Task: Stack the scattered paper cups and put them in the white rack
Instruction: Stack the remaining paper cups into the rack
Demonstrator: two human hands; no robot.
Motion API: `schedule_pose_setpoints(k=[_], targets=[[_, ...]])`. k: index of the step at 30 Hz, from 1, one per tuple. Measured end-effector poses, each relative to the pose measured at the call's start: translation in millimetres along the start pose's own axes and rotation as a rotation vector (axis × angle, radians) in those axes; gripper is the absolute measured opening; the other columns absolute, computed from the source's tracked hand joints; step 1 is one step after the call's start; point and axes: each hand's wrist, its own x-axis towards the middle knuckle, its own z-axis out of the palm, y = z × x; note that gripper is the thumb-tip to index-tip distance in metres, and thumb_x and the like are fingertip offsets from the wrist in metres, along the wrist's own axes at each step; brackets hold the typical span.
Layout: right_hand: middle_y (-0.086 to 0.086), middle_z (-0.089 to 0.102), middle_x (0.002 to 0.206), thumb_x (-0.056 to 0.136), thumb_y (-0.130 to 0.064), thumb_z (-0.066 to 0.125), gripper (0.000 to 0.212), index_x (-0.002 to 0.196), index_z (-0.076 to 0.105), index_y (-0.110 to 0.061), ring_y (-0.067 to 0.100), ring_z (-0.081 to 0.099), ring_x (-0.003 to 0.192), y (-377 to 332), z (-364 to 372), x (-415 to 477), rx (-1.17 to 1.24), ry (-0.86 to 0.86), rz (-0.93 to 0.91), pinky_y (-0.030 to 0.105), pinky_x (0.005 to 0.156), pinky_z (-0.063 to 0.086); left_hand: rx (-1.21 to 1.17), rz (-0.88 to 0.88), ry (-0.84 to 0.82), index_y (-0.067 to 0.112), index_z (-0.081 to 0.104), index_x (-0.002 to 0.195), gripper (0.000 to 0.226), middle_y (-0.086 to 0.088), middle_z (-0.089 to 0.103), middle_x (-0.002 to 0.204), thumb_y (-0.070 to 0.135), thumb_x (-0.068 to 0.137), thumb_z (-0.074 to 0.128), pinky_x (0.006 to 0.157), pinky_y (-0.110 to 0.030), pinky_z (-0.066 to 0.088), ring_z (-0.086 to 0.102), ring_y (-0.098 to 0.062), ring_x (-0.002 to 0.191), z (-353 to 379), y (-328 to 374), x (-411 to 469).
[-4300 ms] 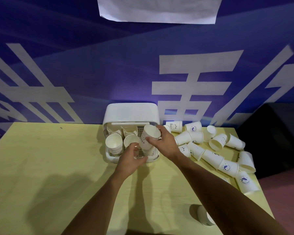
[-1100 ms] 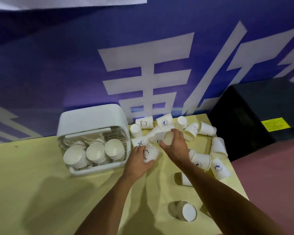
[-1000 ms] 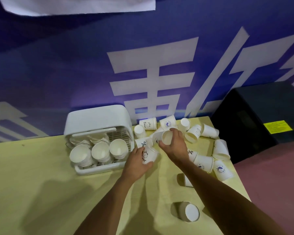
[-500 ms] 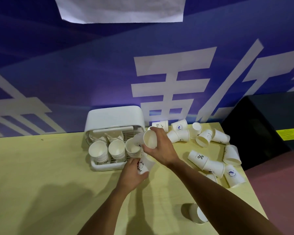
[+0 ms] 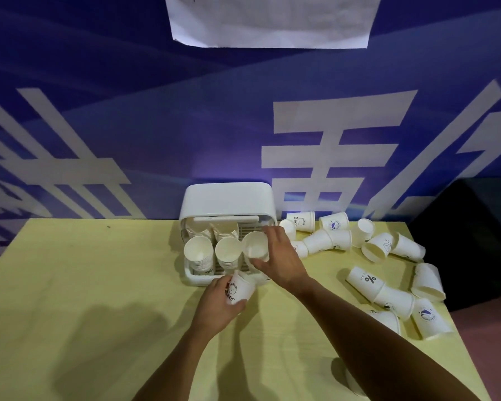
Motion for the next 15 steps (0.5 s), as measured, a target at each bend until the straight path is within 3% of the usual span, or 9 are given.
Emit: schedule_pose_setpoints(k=[4,9,15], targets=[[0.008,0.046,0.141,0.083,-0.04,0.076,0.076,0.144,0.039,-0.014,0.024,0.047,0.124,-3,8,-1,-0.071,0.016,0.024,0.035,0.097,0.048,-0.048,-0.046,0.0,0.029,0.055,0.124,0.064,0.012,0.064,0.112,0.05,0.066,0.073,0.088,-0.037,0.052,0.061,-0.011,0.1,-5,-15,-9],[0.001,0.056,0.127,0.086,-0.041,0.07,0.052,0.129,0.054,-0.016,0.019,0.054,0.113,2,5,-9,0.009,0.002,0.032,0.031,0.09,0.048,-0.161,-0.083,0.101,0.04,0.056,0.108,0.051,0.017,0.066,0.104,0.056,0.062,0.071,0.084,-0.034,0.053,0.062,-0.004,0.096,-9,-15,-8],[-0.008,0.067,0.105,0.078,-0.066,0.066,0.061,0.118,0.062,-0.021,0.002,0.061,0.09,1,1,-21,0.22,-0.204,0.18,0.024,0.082,0.053,-0.247,-0.029,0.152,0.038,0.058,0.109,0.051,0.02,0.067,0.099,0.055,0.064,0.075,0.079,-0.03,0.056,0.063,0.003,0.089,-9,9,1]])
